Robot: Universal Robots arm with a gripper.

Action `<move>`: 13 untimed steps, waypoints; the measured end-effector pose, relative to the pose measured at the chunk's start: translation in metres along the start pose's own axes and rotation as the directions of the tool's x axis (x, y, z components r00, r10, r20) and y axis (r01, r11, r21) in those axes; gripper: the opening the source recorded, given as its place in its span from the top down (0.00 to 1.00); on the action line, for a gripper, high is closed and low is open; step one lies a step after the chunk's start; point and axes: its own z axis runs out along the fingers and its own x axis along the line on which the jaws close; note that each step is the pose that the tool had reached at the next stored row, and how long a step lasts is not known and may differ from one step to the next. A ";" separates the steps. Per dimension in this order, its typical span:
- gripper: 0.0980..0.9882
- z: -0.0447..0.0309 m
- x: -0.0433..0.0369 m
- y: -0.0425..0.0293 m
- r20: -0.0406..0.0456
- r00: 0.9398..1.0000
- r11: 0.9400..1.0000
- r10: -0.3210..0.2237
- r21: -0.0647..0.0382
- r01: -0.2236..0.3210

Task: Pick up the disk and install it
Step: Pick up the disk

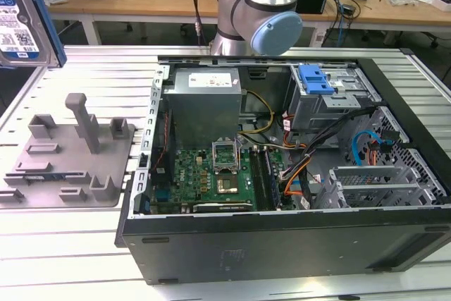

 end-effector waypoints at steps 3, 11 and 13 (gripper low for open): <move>0.70 -0.0005 0.0000 0.0000 0.000 1.000 1.000 0.000 0.000 0.000; 0.70 -0.0009 0.0014 -0.0057 0.000 1.000 1.000 0.000 0.000 0.000; 0.70 -0.0016 0.0030 -0.0137 0.000 1.000 1.000 0.000 -0.002 0.000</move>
